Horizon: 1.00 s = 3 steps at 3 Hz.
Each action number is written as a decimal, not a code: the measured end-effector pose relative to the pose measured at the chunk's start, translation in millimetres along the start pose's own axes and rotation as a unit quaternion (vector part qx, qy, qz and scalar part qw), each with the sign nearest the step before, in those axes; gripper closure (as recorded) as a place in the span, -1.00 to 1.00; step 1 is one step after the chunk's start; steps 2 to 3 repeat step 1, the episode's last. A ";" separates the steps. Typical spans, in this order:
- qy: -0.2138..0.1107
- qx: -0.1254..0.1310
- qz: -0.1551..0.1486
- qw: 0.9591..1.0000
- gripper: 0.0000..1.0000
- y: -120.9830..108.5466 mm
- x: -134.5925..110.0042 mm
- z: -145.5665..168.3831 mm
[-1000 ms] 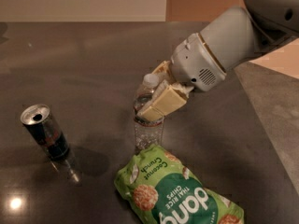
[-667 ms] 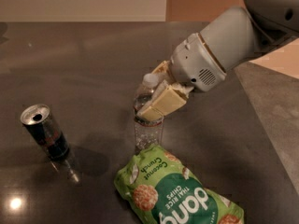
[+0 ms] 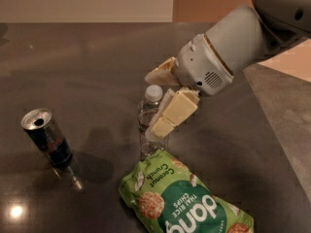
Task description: Move water bottle near green rice chip bag
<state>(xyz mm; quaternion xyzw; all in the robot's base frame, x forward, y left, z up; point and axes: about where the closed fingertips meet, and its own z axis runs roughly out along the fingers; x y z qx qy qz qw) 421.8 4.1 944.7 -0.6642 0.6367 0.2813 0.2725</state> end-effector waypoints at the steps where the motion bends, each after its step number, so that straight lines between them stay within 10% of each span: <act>1: 0.000 0.000 0.000 1.000 -1.00 0.0 -0.1 0.0; 3: 0.000 0.000 0.000 1.000 -1.00 0.0 -0.1 0.0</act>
Offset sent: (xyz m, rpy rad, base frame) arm 0.0000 0.0000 0.0000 0.0000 0.0000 0.0000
